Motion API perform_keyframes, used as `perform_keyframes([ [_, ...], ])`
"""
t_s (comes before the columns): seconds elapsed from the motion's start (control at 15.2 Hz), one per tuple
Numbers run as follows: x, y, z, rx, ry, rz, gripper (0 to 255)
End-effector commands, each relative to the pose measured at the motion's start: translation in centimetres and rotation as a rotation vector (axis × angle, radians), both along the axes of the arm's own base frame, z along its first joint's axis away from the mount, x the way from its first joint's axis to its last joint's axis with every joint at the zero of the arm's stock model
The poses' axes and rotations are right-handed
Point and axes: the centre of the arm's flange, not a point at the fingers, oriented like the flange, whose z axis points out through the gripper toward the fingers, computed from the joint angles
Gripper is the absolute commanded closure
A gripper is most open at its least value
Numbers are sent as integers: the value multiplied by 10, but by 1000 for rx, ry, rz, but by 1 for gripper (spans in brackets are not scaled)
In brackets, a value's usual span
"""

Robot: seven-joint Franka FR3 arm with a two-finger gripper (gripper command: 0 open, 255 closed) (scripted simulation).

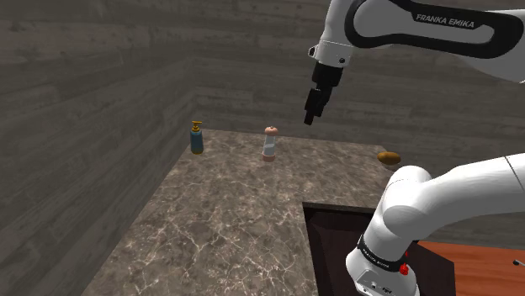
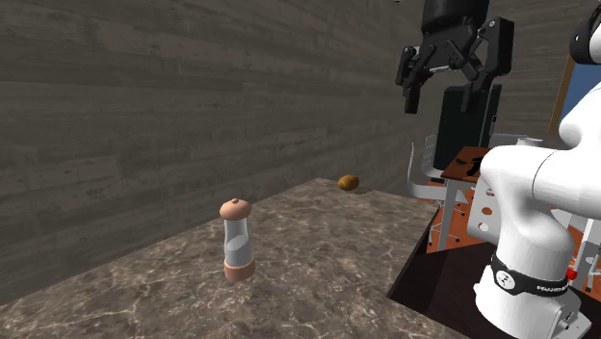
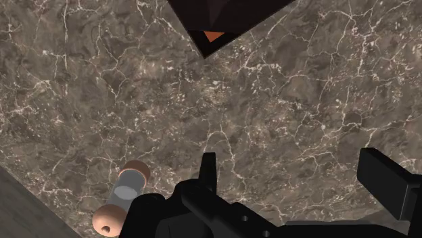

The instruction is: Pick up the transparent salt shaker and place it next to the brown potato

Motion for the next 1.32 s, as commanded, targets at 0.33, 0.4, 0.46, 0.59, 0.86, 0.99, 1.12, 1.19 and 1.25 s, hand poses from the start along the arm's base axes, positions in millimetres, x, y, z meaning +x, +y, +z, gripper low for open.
perform_keyframes([
  [0.33,50,-41,-25,19,17,-15,0],
  [0.4,60,-49,-30,23,20,-18,0],
  [0.46,70,-57,-35,27,23,-21,0],
  [0.59,90,-74,-46,34,30,-27,0],
  [0.86,128,-107,-68,49,43,-39,0],
  [0.99,147,-123,-80,57,50,-45,0],
  [1.12,166,-140,-91,65,56,-51,0],
  [1.19,176,-148,-97,68,59,-54,0],
  [1.25,185,-157,-103,72,63,-57,0],
])
